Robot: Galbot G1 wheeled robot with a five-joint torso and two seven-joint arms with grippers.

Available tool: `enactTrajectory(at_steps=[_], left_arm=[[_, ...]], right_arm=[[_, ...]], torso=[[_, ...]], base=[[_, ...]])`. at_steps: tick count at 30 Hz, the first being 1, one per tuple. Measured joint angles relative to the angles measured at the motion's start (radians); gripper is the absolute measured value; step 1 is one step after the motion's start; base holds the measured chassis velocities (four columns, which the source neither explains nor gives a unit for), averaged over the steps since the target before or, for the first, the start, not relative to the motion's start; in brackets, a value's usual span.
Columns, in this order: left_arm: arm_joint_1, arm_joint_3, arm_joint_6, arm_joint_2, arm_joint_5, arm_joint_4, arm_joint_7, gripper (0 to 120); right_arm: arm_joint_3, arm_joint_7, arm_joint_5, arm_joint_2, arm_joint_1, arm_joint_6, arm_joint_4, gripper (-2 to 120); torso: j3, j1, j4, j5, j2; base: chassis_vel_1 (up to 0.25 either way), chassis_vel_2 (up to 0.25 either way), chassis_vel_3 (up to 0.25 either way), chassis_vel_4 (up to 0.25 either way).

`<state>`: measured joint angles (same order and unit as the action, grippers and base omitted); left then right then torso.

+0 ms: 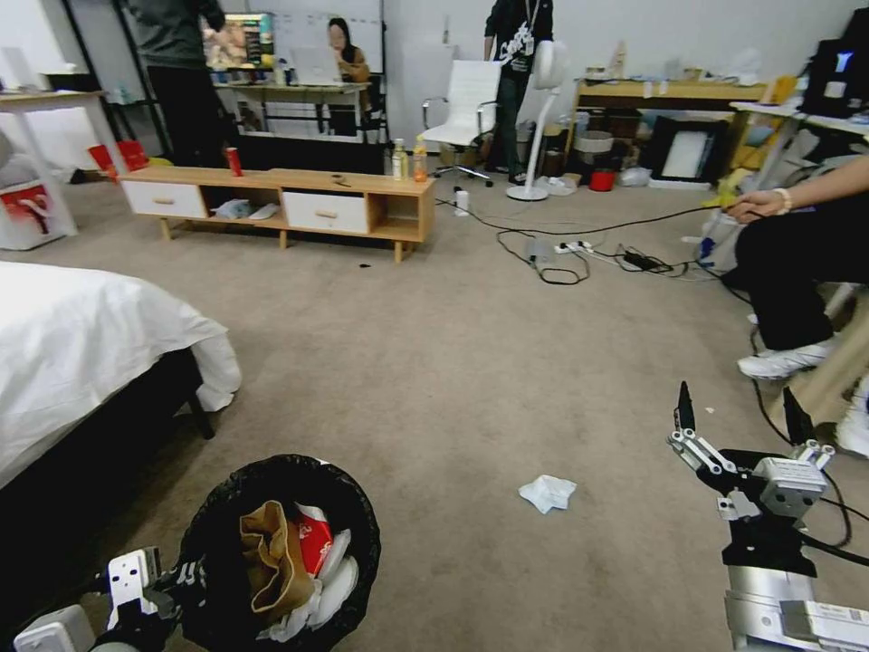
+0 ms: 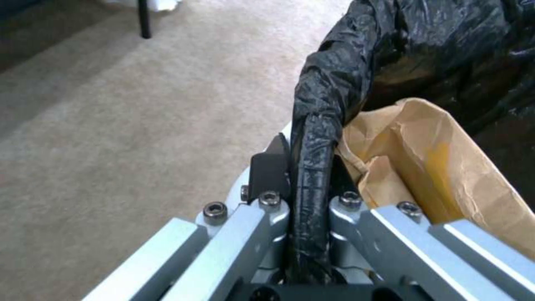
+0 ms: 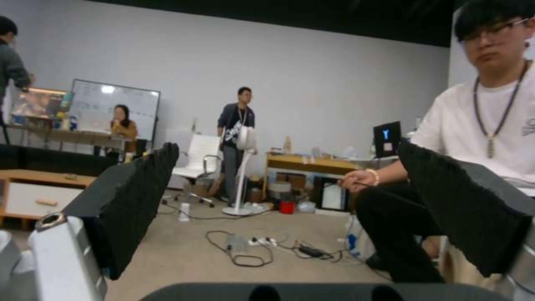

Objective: Pick up the trash bin and place the garbage on the floor into it.

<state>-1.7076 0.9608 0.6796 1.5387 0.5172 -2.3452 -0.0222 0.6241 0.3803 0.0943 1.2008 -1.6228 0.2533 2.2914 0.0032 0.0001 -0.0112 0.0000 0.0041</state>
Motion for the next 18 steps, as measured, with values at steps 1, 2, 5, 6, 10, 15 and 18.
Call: enactTrajectory(at_steps=[1,2,5,6,10,15,18], left_arm=[[0.0,0.0,0.0,0.0,0.001,0.0,0.0,3],[0.0,0.0,0.0,0.001,0.002,0.0,0.0,3],[0.0,0.001,-0.001,0.003,0.003,-0.001,0.001,3],[0.0,0.001,-0.001,0.003,0.004,-0.002,0.001,3],[-0.001,0.005,-0.001,0.002,0.005,-0.004,0.001,3],[-0.001,0.01,-0.001,0.002,0.009,-0.006,0.001,3],[-0.001,0.01,-0.001,0.003,0.01,-0.006,0.002,3]], right_arm=[[-0.002,0.0,-0.002,-0.001,0.0,0.0,-0.002,100],[-0.004,0.0,-0.003,-0.003,0.0,0.0,-0.004,100],[-0.01,-0.001,-0.006,-0.006,0.0,0.0,-0.008,100],[-0.012,-0.001,-0.006,-0.007,0.0,0.0,-0.009,100],[-0.02,-0.003,-0.008,-0.008,0.001,0.001,-0.016,100],[-0.025,-0.01,-0.008,-0.008,0.005,0.006,-0.027,100],[-0.028,-0.014,-0.007,-0.01,0.007,0.01,-0.033,100]], torso=[[0.0,0.0,-0.0001,0.0,0.0],[0.0,0.0,0.0001,0.0,0.0],[0.0,0.0,0.0007,0.0,0.0],[0.0,0.0,0.0009,0.0,0.0],[0.0,0.0,0.0006,0.0,0.0],[0.0,0.0,0.0005,0.0,0.0],[0.0,0.0,0.0004,-0.0001,0.0]], base=[[-0.03,-0.035,-0.052,-0.043],[0.0,0.0,0.0,0.0],[0.0,0.0,0.0,0.0],[0.0,0.0,0.0,0.0],[0.0,0.0,0.0,0.0],[0.0,0.0,0.0,0.0],[0.0,0.0,0.0,0.0]])
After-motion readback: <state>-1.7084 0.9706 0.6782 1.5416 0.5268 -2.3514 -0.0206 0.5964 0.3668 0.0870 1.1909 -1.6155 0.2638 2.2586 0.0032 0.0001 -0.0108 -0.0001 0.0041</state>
